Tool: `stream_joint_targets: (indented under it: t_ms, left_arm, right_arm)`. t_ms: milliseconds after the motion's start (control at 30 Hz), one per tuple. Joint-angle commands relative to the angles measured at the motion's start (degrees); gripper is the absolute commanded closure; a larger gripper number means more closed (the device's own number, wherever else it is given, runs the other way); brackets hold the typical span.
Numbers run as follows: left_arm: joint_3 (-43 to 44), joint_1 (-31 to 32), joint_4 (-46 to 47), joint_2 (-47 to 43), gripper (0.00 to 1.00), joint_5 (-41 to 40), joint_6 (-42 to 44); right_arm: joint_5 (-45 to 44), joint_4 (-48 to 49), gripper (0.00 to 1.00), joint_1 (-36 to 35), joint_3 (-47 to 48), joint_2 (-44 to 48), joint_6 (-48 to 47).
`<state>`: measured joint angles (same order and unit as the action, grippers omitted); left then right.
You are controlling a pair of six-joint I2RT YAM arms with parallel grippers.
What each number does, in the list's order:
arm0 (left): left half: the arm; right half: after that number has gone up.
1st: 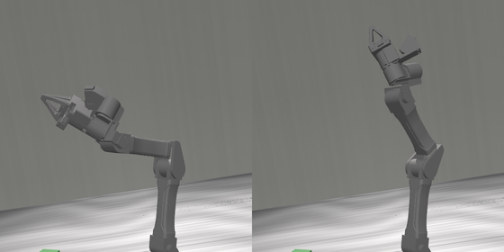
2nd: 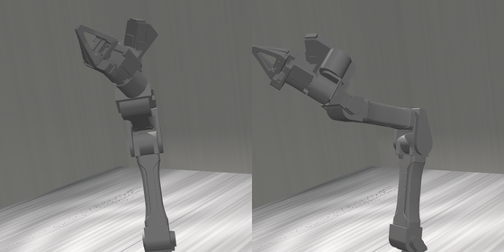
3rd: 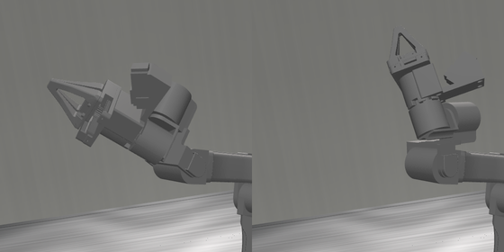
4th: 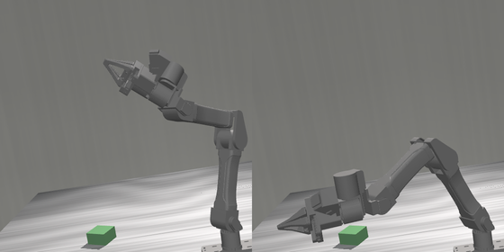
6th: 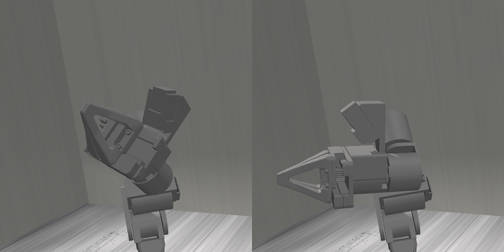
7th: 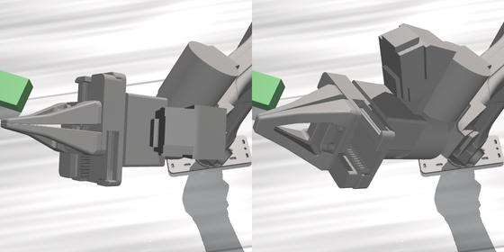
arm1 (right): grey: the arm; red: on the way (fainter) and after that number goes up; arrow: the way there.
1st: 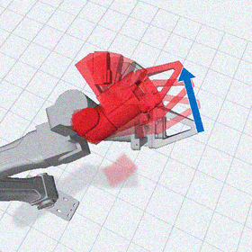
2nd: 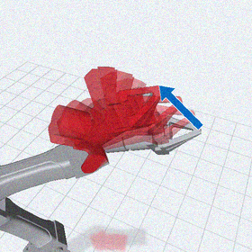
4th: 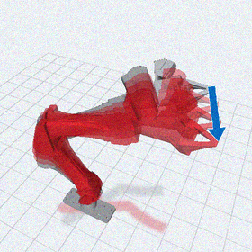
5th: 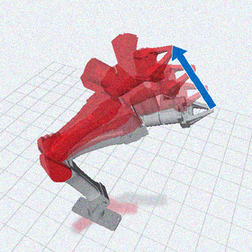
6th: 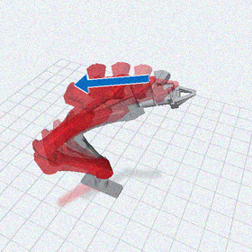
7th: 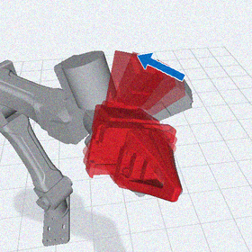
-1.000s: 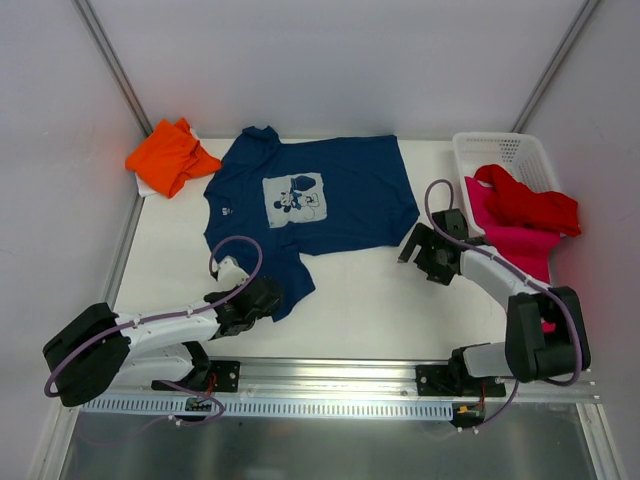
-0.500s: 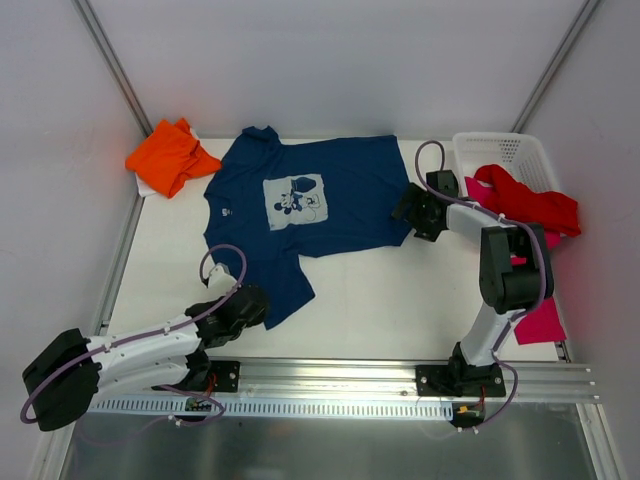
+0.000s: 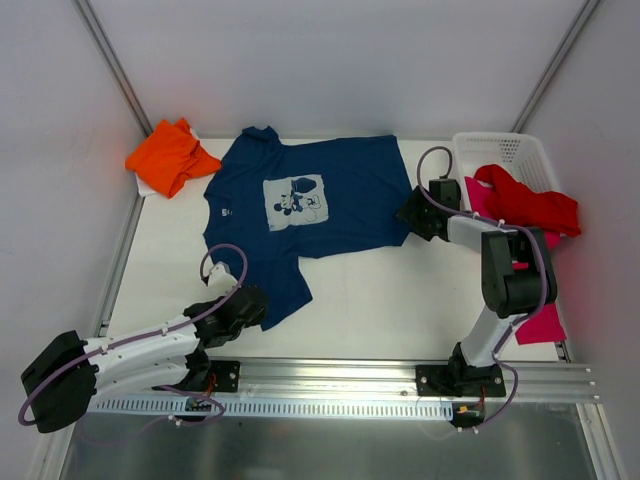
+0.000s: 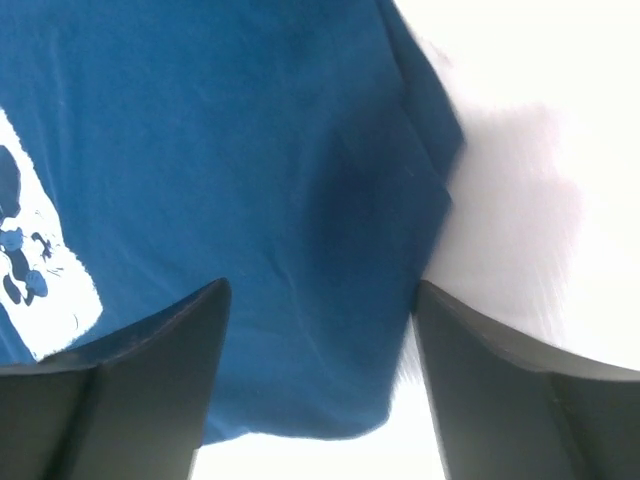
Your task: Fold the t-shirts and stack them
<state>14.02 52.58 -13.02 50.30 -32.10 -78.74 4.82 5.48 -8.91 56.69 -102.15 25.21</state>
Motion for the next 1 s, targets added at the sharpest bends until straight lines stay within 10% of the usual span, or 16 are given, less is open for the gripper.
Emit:
stream_joint_targets:
  t_ms: [0,300,667,700,767,833,967]
  left_arm:
    - [-0.05,0.68,-5.7,0.68,1.0,-1.12,1.92]
    - [0.22,0.68,-6.14,-1.26,1.0,-1.83,2.63]
    - [-0.49,0.68,-6.5,-4.25,1.0,-1.65,2.98]
    - [-0.49,0.68,-6.5,-4.25,1.0,-1.65,2.98]
    - [-0.4,0.77,-6.41,-3.9,1.0,-1.74,2.89]
    - [-0.14,0.68,-6.41,-3.2,1.0,-1.74,2.89]
    - [0.22,0.68,-6.5,-2.32,1.0,-1.57,2.89]
  right_arm:
    - [-2.62,-2.13,0.3,0.03,-4.12,3.18,1.33]
    - [-9.29,-8.89,0.99,-0.85,-12.02,15.91,1.42]
    - [-15.55,-13.65,0.99,-1.38,-13.88,24.45,-2.18]
    - [-14.85,-12.95,0.95,-1.46,-13.8,23.84,-2.27]
    - [-12.39,-12.42,0.5,-1.9,-12.66,22.26,-2.18]
    - [-11.68,-12.42,0.29,-2.6,-10.99,19.19,-1.84]
    - [-11.41,-11.46,0.21,-3.48,-9.32,14.79,-1.22]
